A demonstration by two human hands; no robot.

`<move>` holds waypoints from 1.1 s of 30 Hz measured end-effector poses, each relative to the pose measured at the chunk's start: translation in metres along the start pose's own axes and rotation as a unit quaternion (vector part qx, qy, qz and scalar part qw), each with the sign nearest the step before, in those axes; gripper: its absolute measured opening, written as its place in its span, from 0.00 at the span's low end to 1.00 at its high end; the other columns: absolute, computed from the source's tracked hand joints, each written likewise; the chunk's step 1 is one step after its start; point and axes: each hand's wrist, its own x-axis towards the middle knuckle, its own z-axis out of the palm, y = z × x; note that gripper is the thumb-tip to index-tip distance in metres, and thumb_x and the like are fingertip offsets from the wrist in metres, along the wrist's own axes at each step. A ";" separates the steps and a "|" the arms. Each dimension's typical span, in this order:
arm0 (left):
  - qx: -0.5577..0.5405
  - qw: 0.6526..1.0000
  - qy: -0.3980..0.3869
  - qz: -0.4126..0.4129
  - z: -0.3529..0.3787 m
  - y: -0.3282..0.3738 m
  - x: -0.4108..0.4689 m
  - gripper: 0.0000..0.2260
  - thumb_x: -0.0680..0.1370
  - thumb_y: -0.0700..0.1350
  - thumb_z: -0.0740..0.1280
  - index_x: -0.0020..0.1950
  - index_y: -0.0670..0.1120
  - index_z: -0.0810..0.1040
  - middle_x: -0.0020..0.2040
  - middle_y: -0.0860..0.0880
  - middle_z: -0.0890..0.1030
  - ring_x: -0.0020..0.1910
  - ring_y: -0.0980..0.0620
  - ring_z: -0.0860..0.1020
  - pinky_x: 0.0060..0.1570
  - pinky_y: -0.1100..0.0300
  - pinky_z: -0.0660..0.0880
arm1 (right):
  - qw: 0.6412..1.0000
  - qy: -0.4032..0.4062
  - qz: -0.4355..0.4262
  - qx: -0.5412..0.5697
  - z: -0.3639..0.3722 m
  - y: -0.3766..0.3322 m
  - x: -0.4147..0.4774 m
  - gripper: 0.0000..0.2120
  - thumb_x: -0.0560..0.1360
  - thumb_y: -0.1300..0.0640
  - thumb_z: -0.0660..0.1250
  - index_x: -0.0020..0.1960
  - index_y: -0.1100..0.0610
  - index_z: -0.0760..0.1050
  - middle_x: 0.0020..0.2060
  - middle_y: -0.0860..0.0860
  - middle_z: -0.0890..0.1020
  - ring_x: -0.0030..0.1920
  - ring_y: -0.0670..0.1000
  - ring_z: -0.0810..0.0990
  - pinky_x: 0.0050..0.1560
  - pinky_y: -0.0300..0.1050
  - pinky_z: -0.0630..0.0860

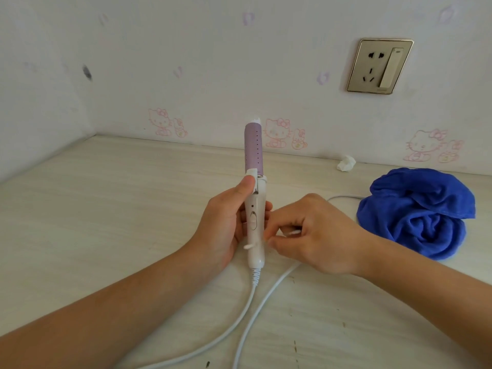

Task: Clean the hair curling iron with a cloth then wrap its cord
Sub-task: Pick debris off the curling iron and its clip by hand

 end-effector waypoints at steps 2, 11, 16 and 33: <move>0.005 1.000 0.010 0.007 0.000 -0.001 0.001 0.25 0.74 0.60 0.71 0.54 0.37 0.83 0.43 0.41 0.85 0.41 0.44 0.84 0.43 0.52 0.82 | 1.000 0.029 0.011 0.003 -0.003 0.002 0.002 0.08 0.73 0.62 0.72 0.41 0.51 0.85 0.22 0.42 0.70 0.25 0.46 0.69 0.32 0.31 0.64; 0.007 0.999 0.036 0.015 0.002 -0.001 0.000 0.27 0.71 0.60 0.77 0.54 0.37 0.82 0.41 0.43 0.86 0.38 0.47 0.85 0.37 0.56 0.81 | 0.999 0.030 0.028 -0.018 -0.006 -0.003 0.002 0.07 0.72 0.61 0.72 0.37 0.51 0.82 0.23 0.44 0.69 0.26 0.47 0.68 0.32 0.42 0.69; 0.009 0.999 0.032 0.014 0.001 0.000 -0.003 0.32 0.70 0.61 0.76 0.57 0.34 0.80 0.43 0.41 0.86 0.39 0.45 0.86 0.38 0.52 0.83 | 0.997 -0.073 0.018 0.000 -0.001 -0.009 -0.001 0.06 0.70 0.58 0.70 0.38 0.51 0.84 0.22 0.46 0.67 0.24 0.47 0.67 0.32 0.32 0.64; -0.031 0.999 0.033 -0.011 0.005 0.004 -0.002 0.15 0.84 0.51 0.59 0.53 0.41 0.80 0.43 0.40 0.86 0.38 0.45 0.85 0.41 0.51 0.81 | 0.999 -0.014 0.022 0.030 -0.002 0.003 0.001 0.10 0.73 0.64 0.73 0.38 0.50 0.84 0.22 0.45 0.67 0.25 0.46 0.65 0.32 0.47 0.69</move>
